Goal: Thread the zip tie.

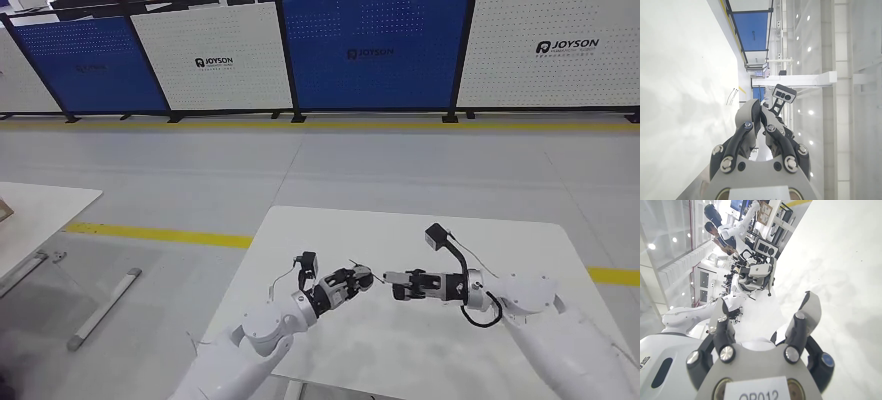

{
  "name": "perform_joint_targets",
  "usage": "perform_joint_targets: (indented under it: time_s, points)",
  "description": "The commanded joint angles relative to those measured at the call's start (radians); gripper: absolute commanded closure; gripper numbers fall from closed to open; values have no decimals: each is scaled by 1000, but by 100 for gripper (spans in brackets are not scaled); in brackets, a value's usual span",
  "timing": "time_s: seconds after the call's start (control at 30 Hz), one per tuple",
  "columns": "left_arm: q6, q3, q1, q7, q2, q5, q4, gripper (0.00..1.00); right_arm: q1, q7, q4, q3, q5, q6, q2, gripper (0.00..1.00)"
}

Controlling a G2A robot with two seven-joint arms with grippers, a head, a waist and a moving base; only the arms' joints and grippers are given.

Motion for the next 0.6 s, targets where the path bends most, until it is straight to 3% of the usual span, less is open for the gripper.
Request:
perform_joint_targets:
  time_s: [0.0, 0.13, 0.3, 0.57]
  points:
    - [4, -3, 0, -5, 0, -2, 0, 100, -1, 5, 1, 2, 1, 1, -1, 70]
    - [5, -6, 2, -5, -1, -6, -2, 100, 2, 14, 6, -6, -3, 3, -6, 73]
    - [7, -9, 1, 1, -3, -4, -4, 100, 10, 26, 19, -10, -2, 1, -12, 67]
    - [6, -3, 1, 4, -7, 8, -5, 100, 14, 35, 32, -1, -4, -2, -16, 69]
